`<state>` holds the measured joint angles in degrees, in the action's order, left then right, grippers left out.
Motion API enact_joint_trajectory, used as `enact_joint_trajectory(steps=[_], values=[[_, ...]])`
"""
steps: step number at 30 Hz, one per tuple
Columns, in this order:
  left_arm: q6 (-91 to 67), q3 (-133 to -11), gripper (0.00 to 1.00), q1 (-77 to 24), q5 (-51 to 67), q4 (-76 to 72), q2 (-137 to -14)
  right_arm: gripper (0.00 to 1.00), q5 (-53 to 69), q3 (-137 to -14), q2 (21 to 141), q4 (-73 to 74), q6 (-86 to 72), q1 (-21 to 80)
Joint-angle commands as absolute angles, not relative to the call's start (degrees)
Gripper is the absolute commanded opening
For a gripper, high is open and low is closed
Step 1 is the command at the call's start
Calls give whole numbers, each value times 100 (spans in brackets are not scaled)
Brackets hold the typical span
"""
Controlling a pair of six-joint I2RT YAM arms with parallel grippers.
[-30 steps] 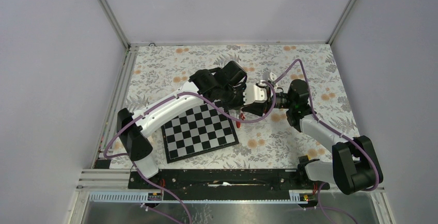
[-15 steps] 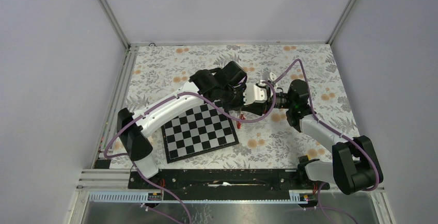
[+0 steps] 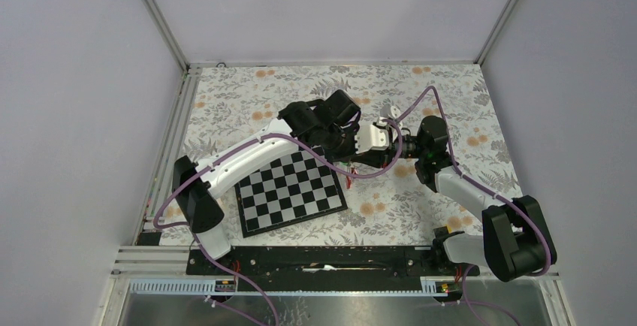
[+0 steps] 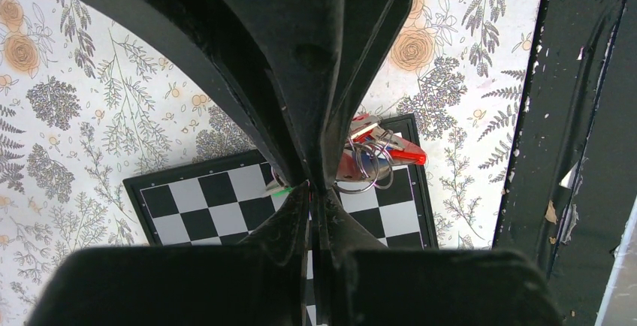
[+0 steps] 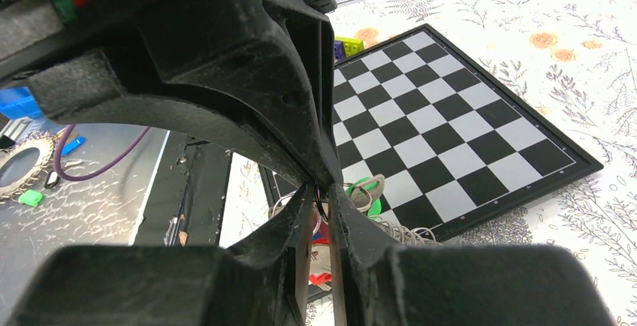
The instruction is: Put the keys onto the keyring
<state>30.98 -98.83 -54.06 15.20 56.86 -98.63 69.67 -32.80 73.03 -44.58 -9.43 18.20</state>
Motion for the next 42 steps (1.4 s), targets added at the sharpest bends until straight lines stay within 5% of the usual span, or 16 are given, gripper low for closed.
enact_joint_trajectory(steps=[1, 7, 16, 22, 27, 42], values=[[3030, -9906, 0, -5425, 1649, 5313, -9731, 18, 7105, -3303, 7321, -4650, -863, 1881], [3023, -9782, 0, -5423, 1598, 5203, -9656, 0, 7102, -3322, 7307, -4620, -857, 1881], [3162, -9295, 1, -5407, 1515, 4861, -9290, 0, 7024, -3395, 7039, -4364, -657, 1872], [3378, -8707, 55, -5197, 1869, 4412, -8723, 0, 7065, -3438, 6889, -4331, -660, 1831], [3557, -8226, 77, -4922, 2241, 4041, -8296, 0, 7154, -3438, 6886, -4498, -830, 1811], [4177, -7602, 73, -4536, 3529, 3093, -8358, 0, 7216, -3408, 6926, -4694, -1012, 1795]])
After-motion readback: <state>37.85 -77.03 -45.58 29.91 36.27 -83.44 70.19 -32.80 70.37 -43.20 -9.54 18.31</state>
